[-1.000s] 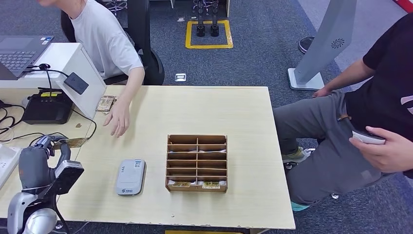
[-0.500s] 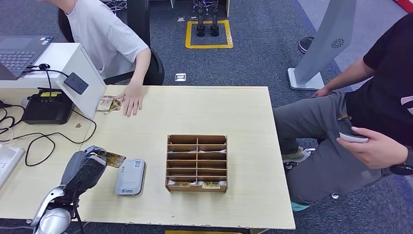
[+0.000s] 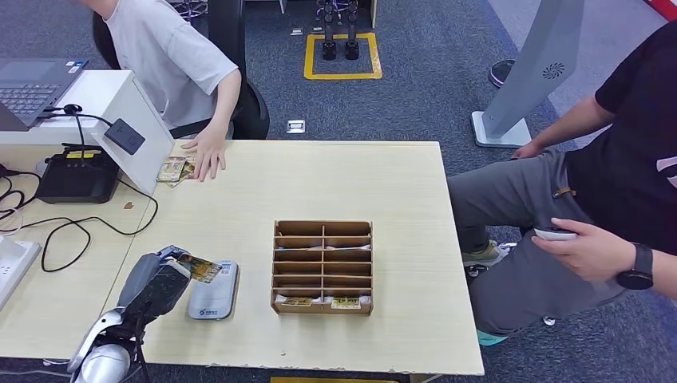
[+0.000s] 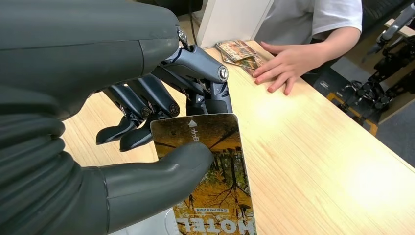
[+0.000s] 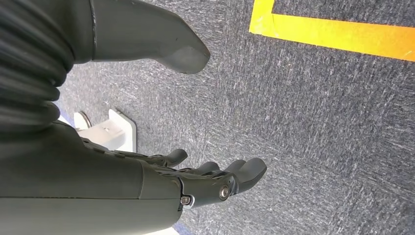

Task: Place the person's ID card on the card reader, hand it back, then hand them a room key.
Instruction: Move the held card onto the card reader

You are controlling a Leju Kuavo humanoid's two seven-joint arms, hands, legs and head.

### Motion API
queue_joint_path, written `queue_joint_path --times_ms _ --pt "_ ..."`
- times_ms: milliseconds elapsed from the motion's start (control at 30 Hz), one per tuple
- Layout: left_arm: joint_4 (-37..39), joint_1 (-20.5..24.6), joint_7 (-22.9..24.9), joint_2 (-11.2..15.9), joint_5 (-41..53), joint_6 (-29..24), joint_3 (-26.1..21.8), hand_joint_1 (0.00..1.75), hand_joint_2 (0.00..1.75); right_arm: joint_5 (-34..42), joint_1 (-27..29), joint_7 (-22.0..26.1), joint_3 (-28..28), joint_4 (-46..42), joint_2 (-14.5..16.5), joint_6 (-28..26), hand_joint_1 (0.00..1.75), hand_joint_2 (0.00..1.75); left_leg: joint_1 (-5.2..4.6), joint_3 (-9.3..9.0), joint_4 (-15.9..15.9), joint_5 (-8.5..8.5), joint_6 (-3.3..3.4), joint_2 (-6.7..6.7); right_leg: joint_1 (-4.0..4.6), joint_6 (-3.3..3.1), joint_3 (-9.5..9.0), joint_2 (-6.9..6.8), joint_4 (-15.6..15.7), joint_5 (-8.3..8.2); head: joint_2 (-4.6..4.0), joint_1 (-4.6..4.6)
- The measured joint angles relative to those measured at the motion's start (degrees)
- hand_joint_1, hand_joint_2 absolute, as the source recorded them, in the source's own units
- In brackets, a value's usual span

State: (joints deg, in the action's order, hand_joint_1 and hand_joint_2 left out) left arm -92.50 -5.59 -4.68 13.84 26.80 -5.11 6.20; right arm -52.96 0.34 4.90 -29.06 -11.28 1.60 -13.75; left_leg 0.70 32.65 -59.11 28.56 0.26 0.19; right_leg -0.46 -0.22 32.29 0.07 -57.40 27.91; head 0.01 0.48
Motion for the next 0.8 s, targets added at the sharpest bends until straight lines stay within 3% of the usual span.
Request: queue_joint_path --times_ms 367,800 --pt "1.34 0.05 3.30 -0.64 3.25 0.34 2.46 1.75 1.75 -1.26 -0.03 -0.22 -0.05 0.00 0.00 0.02 0.00 1.75 -0.01 0.00 0.00 0.01 0.01 0.00 0.00 0.00 0.00 0.00 0.00 0.00 0.00 0.00" --pt "8.62 1.24 5.84 -1.44 11.76 -2.49 4.89 1.75 1.75 -3.37 -0.29 -1.05 -0.93 -0.02 0.00 0.00 0.00 1.75 0.00 -0.01 0.00 0.01 0.01 0.00 0.00 0.00 -0.01 0.00 0.00 0.00 0.00 0.01"
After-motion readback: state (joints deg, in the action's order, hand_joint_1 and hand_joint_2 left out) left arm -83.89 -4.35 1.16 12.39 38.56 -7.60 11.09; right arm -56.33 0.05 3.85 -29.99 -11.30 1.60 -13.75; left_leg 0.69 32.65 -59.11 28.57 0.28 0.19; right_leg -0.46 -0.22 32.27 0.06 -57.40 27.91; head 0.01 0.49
